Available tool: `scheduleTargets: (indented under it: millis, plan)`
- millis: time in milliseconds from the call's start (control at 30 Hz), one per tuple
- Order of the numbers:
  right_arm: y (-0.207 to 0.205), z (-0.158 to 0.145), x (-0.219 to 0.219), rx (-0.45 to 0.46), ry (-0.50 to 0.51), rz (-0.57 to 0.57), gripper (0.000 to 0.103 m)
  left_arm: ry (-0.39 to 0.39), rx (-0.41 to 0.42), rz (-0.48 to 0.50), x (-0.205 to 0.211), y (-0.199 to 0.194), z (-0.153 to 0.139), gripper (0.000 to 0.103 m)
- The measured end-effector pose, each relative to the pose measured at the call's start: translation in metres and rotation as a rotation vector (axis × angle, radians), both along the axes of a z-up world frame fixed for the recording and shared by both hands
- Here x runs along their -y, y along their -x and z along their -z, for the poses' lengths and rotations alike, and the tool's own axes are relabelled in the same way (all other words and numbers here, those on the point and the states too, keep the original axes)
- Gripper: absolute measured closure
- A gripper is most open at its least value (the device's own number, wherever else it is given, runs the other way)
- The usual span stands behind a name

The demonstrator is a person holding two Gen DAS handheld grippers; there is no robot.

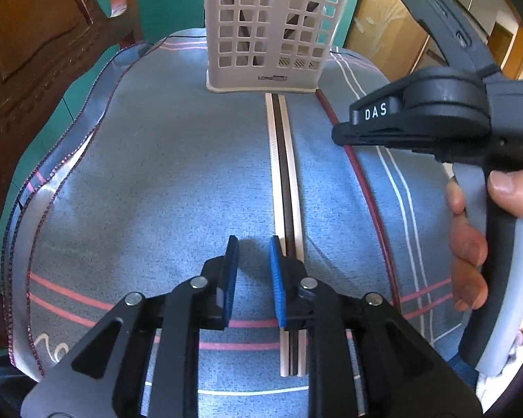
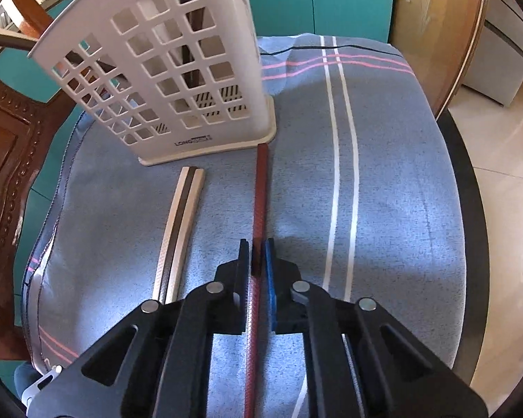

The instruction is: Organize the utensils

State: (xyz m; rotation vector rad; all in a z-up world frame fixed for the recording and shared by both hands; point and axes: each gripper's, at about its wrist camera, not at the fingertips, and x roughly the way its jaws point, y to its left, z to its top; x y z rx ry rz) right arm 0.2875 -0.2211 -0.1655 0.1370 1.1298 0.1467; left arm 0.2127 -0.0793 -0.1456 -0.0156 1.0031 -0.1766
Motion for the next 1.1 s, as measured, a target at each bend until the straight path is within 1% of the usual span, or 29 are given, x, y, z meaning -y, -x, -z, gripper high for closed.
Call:
scheduleTargets:
  millis: [33,67,100,167,267,400,433,533,667,733,767,900,967,1000,1033,1100]
  plan:
    - [0.001,0.001,-0.001,0.001,0.001,0.000,0.086,-0.008,0.001,-0.002,0.001,0.000,0.000,0.085]
    - [0.003,-0.003,0.001,0.003,0.000,0.000,0.082,-0.019,0.003,-0.007,0.002,-0.002,0.001,0.091]
    - [0.001,-0.006,0.001,0.004,0.000,0.002,0.081,-0.033,0.006,-0.016,0.002,-0.002,0.001,0.097]
    - [0.001,-0.007,0.003,0.004,0.000,0.003,0.080,-0.014,0.002,-0.031,-0.002,-0.005,0.002,0.101]
    - [0.001,-0.007,0.003,0.002,0.003,0.001,0.080,0.008,0.002,-0.076,-0.015,-0.003,-0.001,0.102]
    - [0.003,-0.007,0.001,0.001,0.003,0.001,0.080,0.076,0.042,-0.108,-0.032,-0.002,-0.013,0.102]
    - [0.003,-0.007,0.001,0.001,0.002,0.003,0.080,0.086,0.047,-0.102,-0.034,-0.002,-0.016,0.102]
    - [0.001,-0.005,0.003,0.002,-0.001,0.012,0.072,0.129,0.033,-0.064,-0.032,-0.004,-0.018,0.102]
    - [0.000,-0.009,0.008,0.014,-0.011,0.026,0.067,0.126,0.006,-0.007,-0.012,-0.005,-0.010,0.102]
    - [0.000,-0.011,0.012,0.017,-0.018,0.033,0.066,0.111,-0.015,0.029,0.001,-0.006,-0.005,0.100]
    - [0.001,-0.012,0.014,0.017,-0.020,0.036,0.066,0.105,-0.021,0.039,0.002,0.000,-0.003,0.099]
    - [-0.001,-0.014,0.019,0.013,-0.025,0.043,0.066,0.055,-0.004,0.043,0.006,0.000,-0.002,0.088]
    - [-0.003,-0.014,0.019,0.011,-0.029,0.044,0.066,0.083,-0.023,0.032,0.003,-0.003,-0.001,0.087]
    - [-0.002,-0.014,0.019,0.011,-0.030,0.044,0.066,0.085,-0.025,0.033,0.002,-0.003,0.000,0.087]
    - [-0.001,-0.014,0.021,0.012,-0.032,0.044,0.066,0.067,-0.020,0.037,0.004,-0.003,-0.001,0.087]
    - [0.000,-0.014,0.020,0.011,-0.033,0.044,0.066,-0.007,-0.006,0.023,0.007,-0.003,0.001,0.074]
